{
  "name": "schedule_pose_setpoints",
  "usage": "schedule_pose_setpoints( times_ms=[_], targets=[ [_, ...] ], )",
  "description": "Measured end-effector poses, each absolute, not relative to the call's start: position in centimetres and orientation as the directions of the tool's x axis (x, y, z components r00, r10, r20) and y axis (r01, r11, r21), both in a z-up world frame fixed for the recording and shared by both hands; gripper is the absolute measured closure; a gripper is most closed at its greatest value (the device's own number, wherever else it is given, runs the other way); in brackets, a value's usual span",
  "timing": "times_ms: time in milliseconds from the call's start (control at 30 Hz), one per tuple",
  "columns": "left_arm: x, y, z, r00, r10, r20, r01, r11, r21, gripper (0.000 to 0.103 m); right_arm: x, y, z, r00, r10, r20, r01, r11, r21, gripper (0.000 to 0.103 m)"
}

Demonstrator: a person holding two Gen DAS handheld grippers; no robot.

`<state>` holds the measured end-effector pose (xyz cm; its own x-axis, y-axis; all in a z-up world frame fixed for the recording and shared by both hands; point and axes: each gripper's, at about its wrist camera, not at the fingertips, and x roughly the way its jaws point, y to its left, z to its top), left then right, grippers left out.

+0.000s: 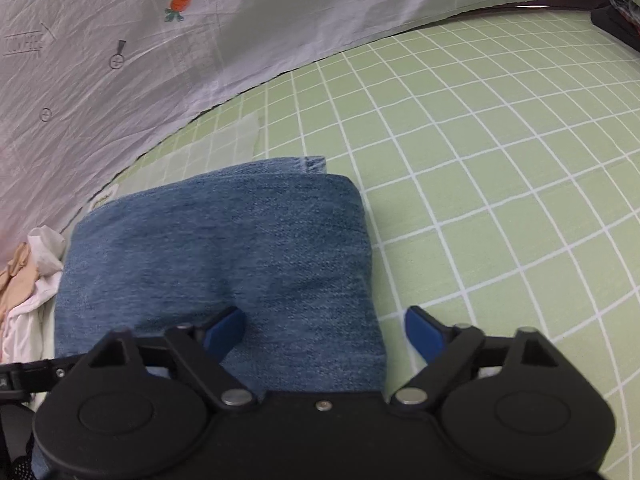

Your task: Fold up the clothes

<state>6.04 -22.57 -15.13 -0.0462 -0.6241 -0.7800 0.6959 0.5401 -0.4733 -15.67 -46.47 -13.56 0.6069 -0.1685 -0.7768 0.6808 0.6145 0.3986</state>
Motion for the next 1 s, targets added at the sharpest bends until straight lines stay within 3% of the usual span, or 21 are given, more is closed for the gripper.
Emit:
schedule_pose_setpoints(
  times_ms=[67,167,233,533,800,1000],
  targets=[
    [5.9,-22.0,-14.7,-0.029,-0.62,-0.784,0.683,0.56,-0.469,0.036,-15.7,-45.8,-13.0,0.619,-0.185,-0.763,0.669,0.633,0.389,0.064],
    [6.2,-20.4,-14.0,-0.026,-0.647,-0.762,0.612,0.593,-0.524,0.063,-16.4,-45.1,-11.6,0.647,-0.202,-0.735,0.646,0.657,0.388,0.079],
    [5.6,-19.9,-12.9,-0.016,-0.664,-0.748,0.599,0.592,-0.539,0.071,-17.3,-45.0,-10.5,0.671,-0.206,-0.712,0.632,0.661,0.405,0.085],
    [-0.9,-22.4,-9.1,-0.042,-0.7,-0.713,0.678,0.504,-0.535,0.074,-24.8,-45.3,-6.2,0.713,-0.29,-0.638,0.646,0.627,0.436,0.087],
    [-9.6,-31.6,-8.2,-0.211,-0.675,-0.707,0.749,0.354,-0.561,0.074,-36.3,-49.7,-4.5,0.62,-0.403,-0.673,0.763,0.511,0.396,0.087],
    [-18.6,-40.4,-7.3,-0.286,-0.646,-0.708,0.734,0.328,-0.595,0.075,-45.8,-57.9,-3.0,0.595,-0.372,-0.713,0.775,0.502,0.384,0.087]
  ],
)
